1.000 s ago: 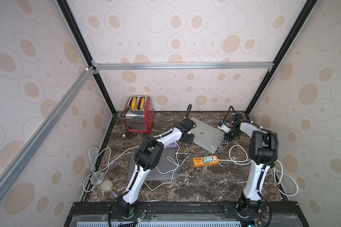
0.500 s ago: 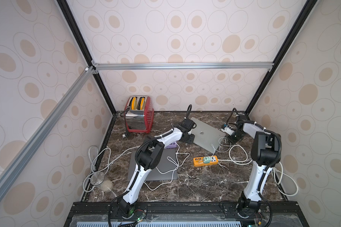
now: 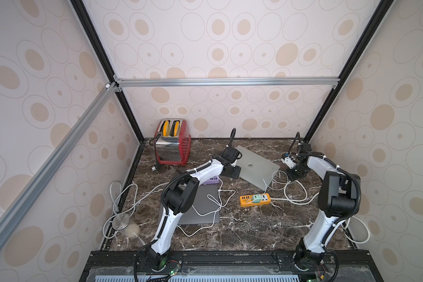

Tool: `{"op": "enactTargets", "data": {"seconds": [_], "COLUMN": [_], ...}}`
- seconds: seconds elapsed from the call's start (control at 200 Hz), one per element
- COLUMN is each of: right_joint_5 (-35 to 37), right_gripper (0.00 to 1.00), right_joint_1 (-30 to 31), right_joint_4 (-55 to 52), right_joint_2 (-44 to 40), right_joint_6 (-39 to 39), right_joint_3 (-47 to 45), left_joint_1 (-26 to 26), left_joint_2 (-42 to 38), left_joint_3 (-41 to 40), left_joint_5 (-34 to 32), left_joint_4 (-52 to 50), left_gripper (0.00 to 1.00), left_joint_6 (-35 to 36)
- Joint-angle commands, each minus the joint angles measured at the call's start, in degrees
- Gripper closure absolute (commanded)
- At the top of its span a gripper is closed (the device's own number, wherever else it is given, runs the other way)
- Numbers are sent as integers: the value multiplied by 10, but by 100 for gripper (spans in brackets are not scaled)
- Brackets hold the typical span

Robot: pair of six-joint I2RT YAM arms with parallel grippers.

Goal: Unplug the laptop charger
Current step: Remove the charging cable from the laptop, then remove the charging cable from the plug.

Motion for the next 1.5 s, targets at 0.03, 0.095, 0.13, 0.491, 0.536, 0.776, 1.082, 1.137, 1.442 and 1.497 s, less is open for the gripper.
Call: {"op": "enactTargets", "data": {"seconds": [0.03,0.095,0.13,0.491,0.536,0.776,1.082,1.137,1.442,1.497], "right_joint_5": [38,45,48,72,79,47,-6,-6,9,11], "right_gripper": [93,93,91,63,61,52,52,52,53,53], "right_joint_1": [5,7,6,14,15,67,221,236,316,325], "right_joint_4": [-11,-10,-8,45,50,61,47,55,74,78], "right_joint_2": [-7,-7,-7,-89,-123,-311,-367,-379,-395,-399], "right_joint_6": [48,57,60,101,116,203,312,327,363,366], "right_joint_3": [-23,-25,-26,-78,-87,-157,-248,-265,-308,-313], "left_joint_1": [-22,-32,-37,-82,-84,-87,-93,-94,-100,-103], "left_joint_2": [-77,-98,-110,-179,-186,-180,-162,-156,-118,-110], "left_joint_3": [-27,-46,-57,-137,-144,-158,-168,-165,-148,-143], "left_joint_5": [20,26,30,35,38,78,130,133,154,154], "left_joint_4": [9,1,-2,15,18,24,57,57,62,56], "left_gripper": [38,38,38,38,38,38,38,38,38,38], "left_joint_6": [13,12,11,-23,-28,-50,-79,-82,-92,-90]}}
